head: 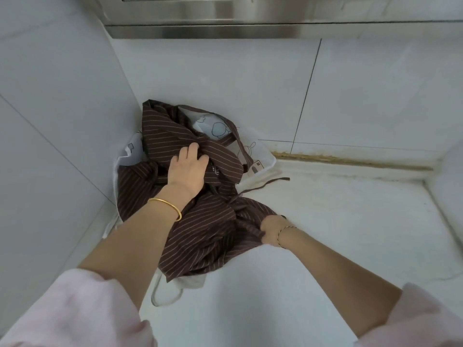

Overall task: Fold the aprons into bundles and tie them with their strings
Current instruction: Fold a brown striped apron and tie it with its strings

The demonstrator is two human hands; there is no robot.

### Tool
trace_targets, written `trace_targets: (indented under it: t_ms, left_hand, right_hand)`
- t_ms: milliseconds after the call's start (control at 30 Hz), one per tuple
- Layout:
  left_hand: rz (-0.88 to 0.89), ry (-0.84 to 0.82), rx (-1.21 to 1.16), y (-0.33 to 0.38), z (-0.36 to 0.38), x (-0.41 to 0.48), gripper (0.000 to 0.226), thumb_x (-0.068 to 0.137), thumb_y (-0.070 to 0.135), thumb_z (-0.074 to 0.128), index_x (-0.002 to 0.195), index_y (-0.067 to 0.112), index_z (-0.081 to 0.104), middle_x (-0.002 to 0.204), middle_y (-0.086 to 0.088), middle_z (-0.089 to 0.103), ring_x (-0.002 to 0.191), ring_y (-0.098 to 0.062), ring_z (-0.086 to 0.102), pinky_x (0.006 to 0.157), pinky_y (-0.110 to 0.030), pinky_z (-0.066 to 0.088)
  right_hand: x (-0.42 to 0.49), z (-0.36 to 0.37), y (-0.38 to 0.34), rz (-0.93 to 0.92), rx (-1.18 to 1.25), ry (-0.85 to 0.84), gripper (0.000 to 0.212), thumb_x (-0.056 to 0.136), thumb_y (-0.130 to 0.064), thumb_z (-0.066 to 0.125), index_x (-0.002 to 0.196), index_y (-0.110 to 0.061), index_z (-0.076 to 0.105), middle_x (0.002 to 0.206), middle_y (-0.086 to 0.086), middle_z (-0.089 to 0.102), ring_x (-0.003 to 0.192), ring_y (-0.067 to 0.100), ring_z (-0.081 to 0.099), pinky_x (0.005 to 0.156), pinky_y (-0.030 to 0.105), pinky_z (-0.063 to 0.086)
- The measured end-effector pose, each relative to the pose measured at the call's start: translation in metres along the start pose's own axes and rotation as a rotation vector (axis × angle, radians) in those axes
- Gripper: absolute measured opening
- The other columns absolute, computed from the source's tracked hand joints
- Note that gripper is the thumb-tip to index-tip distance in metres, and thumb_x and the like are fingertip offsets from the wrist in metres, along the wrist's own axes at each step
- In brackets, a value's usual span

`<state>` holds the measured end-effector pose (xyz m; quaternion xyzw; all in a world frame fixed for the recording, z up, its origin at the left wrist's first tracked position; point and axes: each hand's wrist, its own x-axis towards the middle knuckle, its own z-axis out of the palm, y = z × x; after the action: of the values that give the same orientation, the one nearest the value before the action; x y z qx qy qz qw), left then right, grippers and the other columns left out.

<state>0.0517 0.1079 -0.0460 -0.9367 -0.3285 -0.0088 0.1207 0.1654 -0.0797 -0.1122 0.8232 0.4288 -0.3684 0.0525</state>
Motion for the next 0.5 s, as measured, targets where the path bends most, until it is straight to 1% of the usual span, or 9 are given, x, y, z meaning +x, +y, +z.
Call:
trace_targets:
  t_ms: [33, 67, 100, 167, 267, 300, 333, 433, 500]
  left_hand:
    - [-0.011, -0.022, 0.004, 0.001, 0.000, -0.001, 0.050, 0.087, 0.016, 0.056, 0.135, 0.019, 0.041, 0.148, -0.014, 0.017, 0.132, -0.033, 0.026, 0.105, -0.044, 0.032]
    - [-0.024, -0.049, 0.008, 0.003, 0.000, -0.001, 0.053, 0.087, 0.018, 0.057, 0.136, 0.019, 0.039, 0.149, -0.014, 0.015, 0.133, -0.033, 0.024, 0.105, -0.045, 0.032]
    - [-0.045, -0.085, 0.010, 0.005, -0.001, -0.002, 0.055, 0.086, 0.019, 0.059, 0.137, 0.020, 0.037, 0.150, -0.014, 0.013, 0.135, -0.033, 0.022, 0.105, -0.045, 0.031]
    - [-0.087, -0.101, 0.020, 0.010, -0.004, -0.006, 0.052, 0.085, 0.019, 0.061, 0.133, 0.017, 0.041, 0.149, -0.016, 0.016, 0.134, -0.035, 0.023, 0.104, -0.046, 0.032]
    - [-0.025, 0.194, 0.036, 0.025, -0.011, -0.016, 0.027, 0.080, 0.014, 0.066, 0.104, 0.007, 0.059, 0.122, -0.019, 0.045, 0.109, -0.036, 0.046, 0.088, -0.046, 0.045]
    - [0.048, 0.219, -0.011, 0.033, -0.014, -0.020, 0.024, 0.082, 0.019, 0.066, 0.101, 0.006, 0.059, 0.114, -0.016, 0.049, 0.103, -0.034, 0.049, 0.083, -0.044, 0.047]
    - [0.100, 0.108, -0.118, 0.042, -0.017, -0.025, 0.029, 0.085, 0.030, 0.063, 0.104, 0.008, 0.057, 0.112, -0.013, 0.050, 0.101, -0.030, 0.051, 0.082, -0.042, 0.047]
    - [0.071, -0.534, -0.378, 0.073, -0.014, -0.044, 0.075, 0.077, 0.067, 0.056, 0.124, 0.009, 0.046, 0.124, -0.009, 0.050, 0.110, -0.026, 0.052, 0.089, -0.040, 0.046]
    - [0.101, -0.697, -0.318, 0.088, -0.004, -0.062, 0.105, 0.067, 0.074, 0.060, 0.140, 0.006, 0.029, 0.139, -0.014, 0.040, 0.125, -0.032, 0.044, 0.101, -0.046, 0.041]
  right_hand:
    - [-0.006, -0.002, 0.003, 0.020, -0.125, -0.061, 0.015, 0.089, -0.013, 0.053, 0.075, -0.007, 0.051, 0.071, 0.005, 0.049, 0.080, 0.025, 0.057, 0.062, 0.026, 0.045]
    - [-0.015, -0.005, 0.008, 0.069, -0.222, -0.139, 0.014, 0.087, -0.010, 0.054, 0.074, -0.006, 0.051, 0.067, 0.005, 0.045, 0.070, 0.024, 0.053, 0.059, 0.028, 0.044]
    - [-0.023, -0.009, 0.013, 0.112, -0.310, -0.213, 0.006, 0.086, -0.008, 0.055, 0.081, -0.004, 0.054, 0.066, 0.006, 0.045, 0.064, 0.023, 0.050, 0.059, 0.030, 0.044]
    - [-0.038, -0.011, 0.028, 0.211, -0.433, -0.303, 0.009, 0.085, -0.009, 0.055, 0.094, -0.011, 0.054, 0.071, 0.002, 0.046, 0.068, 0.021, 0.051, 0.070, 0.032, 0.045]
    - [-0.051, -0.005, 0.050, 0.291, -0.441, -0.168, 0.009, 0.086, -0.007, 0.047, 0.081, -0.012, 0.053, 0.073, -0.001, 0.045, 0.085, 0.020, 0.053, 0.083, 0.031, 0.046]
    - [-0.053, -0.004, 0.053, 0.306, -0.407, -0.095, 0.013, 0.085, -0.007, 0.044, 0.078, -0.013, 0.053, 0.072, -0.001, 0.046, 0.085, 0.020, 0.054, 0.084, 0.032, 0.048]
    - [-0.053, -0.003, 0.055, 0.310, -0.359, -0.027, 0.015, 0.083, -0.006, 0.044, 0.075, -0.014, 0.054, 0.071, -0.002, 0.048, 0.084, 0.020, 0.056, 0.083, 0.032, 0.050]
    - [-0.055, 0.001, 0.049, 0.255, -0.200, 0.095, 0.014, 0.084, -0.010, 0.045, 0.084, -0.013, 0.058, 0.084, 0.000, 0.058, 0.083, 0.021, 0.058, 0.076, 0.030, 0.049]
    - [-0.055, 0.008, 0.046, 0.191, -0.136, 0.150, 0.024, 0.089, -0.016, 0.045, 0.106, -0.011, 0.060, 0.110, 0.007, 0.058, 0.096, 0.025, 0.059, 0.082, 0.033, 0.050]
